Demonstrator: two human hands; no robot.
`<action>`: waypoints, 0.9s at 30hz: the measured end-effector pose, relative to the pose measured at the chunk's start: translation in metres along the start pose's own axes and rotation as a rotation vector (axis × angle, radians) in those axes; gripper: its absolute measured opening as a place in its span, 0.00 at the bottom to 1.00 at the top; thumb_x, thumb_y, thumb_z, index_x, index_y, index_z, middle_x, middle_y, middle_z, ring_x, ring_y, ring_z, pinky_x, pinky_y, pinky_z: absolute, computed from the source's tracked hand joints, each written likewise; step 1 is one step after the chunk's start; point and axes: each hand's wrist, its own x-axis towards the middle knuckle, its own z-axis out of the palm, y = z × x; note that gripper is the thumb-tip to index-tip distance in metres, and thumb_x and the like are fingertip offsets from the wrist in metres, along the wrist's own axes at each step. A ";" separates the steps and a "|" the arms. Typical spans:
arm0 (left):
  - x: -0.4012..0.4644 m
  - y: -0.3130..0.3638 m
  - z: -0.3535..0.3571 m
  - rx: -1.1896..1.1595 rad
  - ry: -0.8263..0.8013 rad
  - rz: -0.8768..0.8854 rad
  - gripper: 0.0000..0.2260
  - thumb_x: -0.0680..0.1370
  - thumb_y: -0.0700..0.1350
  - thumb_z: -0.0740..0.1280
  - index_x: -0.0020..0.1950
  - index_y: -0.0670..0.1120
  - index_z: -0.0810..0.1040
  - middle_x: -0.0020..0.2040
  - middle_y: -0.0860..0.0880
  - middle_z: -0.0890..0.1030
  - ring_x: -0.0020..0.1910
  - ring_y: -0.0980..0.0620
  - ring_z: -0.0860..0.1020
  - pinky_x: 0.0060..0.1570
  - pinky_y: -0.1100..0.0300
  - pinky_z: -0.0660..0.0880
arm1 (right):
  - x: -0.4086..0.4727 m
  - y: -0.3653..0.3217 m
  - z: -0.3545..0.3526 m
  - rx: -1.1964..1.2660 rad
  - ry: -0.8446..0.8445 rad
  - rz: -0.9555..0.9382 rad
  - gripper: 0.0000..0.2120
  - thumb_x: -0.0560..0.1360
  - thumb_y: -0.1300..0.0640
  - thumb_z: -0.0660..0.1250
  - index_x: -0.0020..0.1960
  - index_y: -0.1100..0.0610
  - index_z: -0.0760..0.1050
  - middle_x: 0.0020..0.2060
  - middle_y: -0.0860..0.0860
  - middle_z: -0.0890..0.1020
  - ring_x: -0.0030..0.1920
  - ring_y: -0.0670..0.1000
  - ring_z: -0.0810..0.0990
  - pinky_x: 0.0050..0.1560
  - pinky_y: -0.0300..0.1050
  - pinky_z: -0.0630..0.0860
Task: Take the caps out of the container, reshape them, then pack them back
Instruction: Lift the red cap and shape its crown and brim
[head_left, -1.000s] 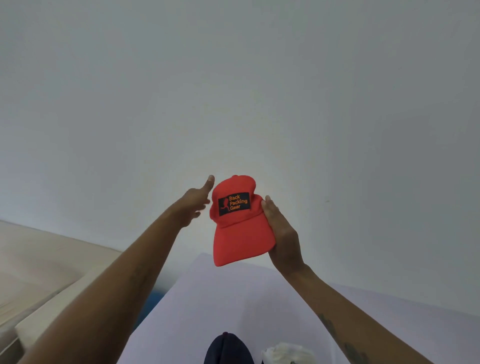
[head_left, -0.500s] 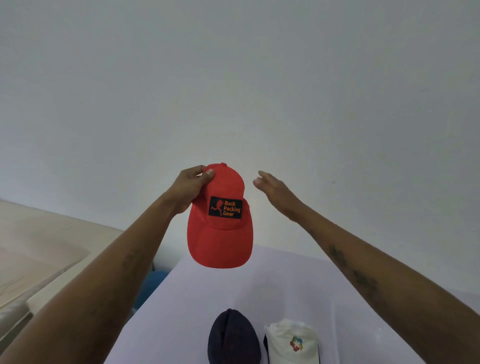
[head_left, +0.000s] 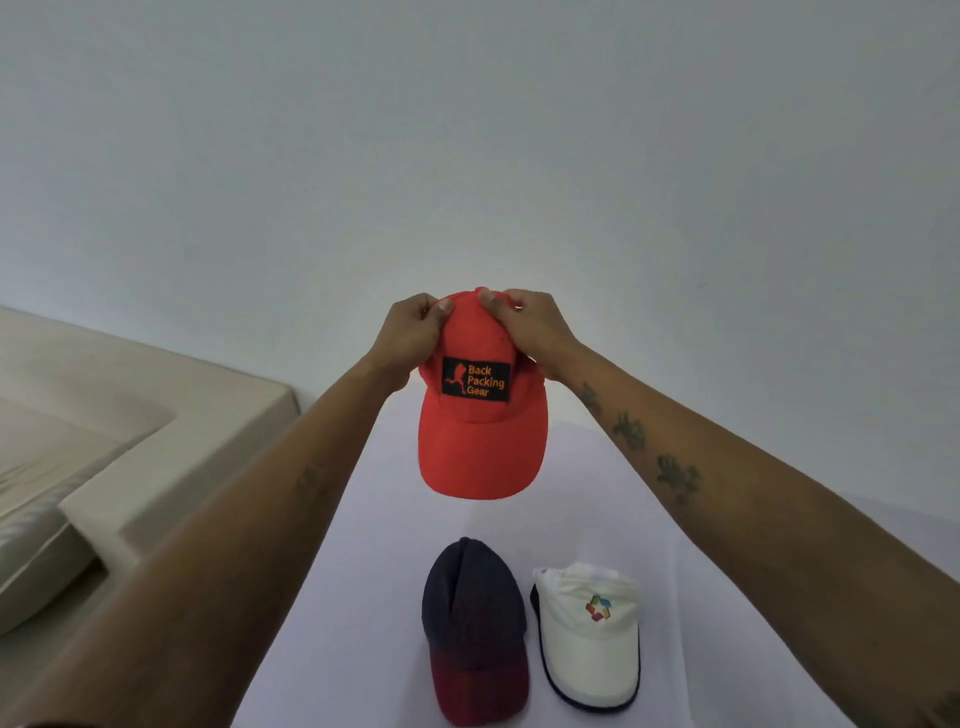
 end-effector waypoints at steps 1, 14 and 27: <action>0.005 -0.009 0.004 -0.022 0.027 -0.020 0.12 0.80 0.48 0.61 0.38 0.46 0.73 0.34 0.50 0.73 0.35 0.53 0.70 0.33 0.62 0.68 | 0.003 0.007 0.001 -0.050 0.007 -0.020 0.15 0.76 0.49 0.67 0.42 0.61 0.79 0.35 0.50 0.80 0.35 0.45 0.76 0.37 0.37 0.74; 0.056 -0.145 0.064 -0.035 0.104 -0.148 0.09 0.79 0.45 0.64 0.42 0.43 0.76 0.33 0.52 0.75 0.33 0.58 0.72 0.36 0.65 0.69 | 0.055 0.162 0.014 -0.259 -0.062 0.148 0.10 0.76 0.50 0.67 0.46 0.57 0.75 0.38 0.47 0.78 0.40 0.47 0.77 0.41 0.43 0.74; 0.047 -0.249 0.119 -0.078 0.051 -0.394 0.14 0.80 0.46 0.63 0.34 0.46 0.72 0.32 0.52 0.73 0.31 0.58 0.70 0.31 0.67 0.68 | 0.034 0.295 0.026 -0.535 0.174 0.277 0.29 0.70 0.33 0.64 0.25 0.54 0.62 0.22 0.47 0.67 0.24 0.48 0.67 0.29 0.44 0.66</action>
